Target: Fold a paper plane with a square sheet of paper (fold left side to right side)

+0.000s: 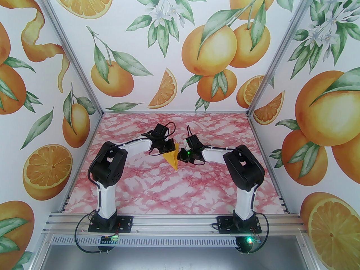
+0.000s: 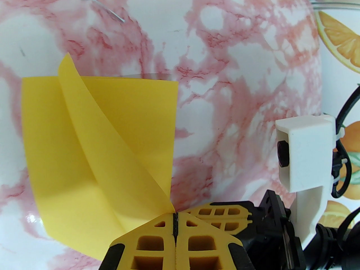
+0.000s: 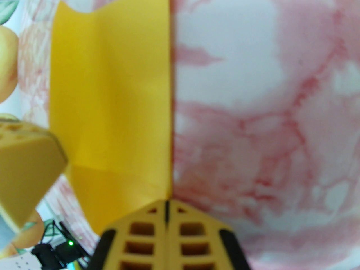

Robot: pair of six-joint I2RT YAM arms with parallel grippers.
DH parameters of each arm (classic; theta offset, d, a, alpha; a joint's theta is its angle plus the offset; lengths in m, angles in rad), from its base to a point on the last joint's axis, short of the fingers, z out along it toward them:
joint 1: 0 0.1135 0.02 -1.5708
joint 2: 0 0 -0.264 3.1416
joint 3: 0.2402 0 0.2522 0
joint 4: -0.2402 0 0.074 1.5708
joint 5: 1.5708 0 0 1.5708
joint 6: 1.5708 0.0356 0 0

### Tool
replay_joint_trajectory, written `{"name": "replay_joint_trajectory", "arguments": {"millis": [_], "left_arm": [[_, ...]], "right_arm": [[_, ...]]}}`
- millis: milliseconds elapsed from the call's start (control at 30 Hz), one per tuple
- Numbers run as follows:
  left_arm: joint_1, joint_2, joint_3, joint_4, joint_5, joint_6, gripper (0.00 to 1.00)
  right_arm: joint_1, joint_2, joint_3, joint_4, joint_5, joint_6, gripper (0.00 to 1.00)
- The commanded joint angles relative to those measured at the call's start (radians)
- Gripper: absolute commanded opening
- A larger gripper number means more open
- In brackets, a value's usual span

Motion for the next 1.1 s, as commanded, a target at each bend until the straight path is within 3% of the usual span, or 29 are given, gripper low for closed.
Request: {"name": "replay_joint_trajectory", "arguments": {"millis": [0, 367, 767, 1067], "left_arm": [[-0.006, 0.015, 0.033, -0.006, -0.007, -0.014, 0.0], [-0.008, 0.038, 0.06, -0.035, -0.02, -0.009, 0.0], [-0.012, 0.051, 0.081, -0.054, -0.033, -0.006, 0.0], [-0.016, 0.066, 0.091, -0.06, -0.034, -0.006, 0.0]], "right_arm": [[0.012, 0.01, -0.023, 0.02, -0.004, -0.008, 0.08], [-0.016, -0.027, -0.108, 0.159, -0.064, 0.031, 0.26], [-0.048, -0.064, -0.193, 0.259, -0.098, 0.051, 0.31], [-0.052, -0.07, -0.223, 0.364, -0.148, 0.082, 0.42]]}}
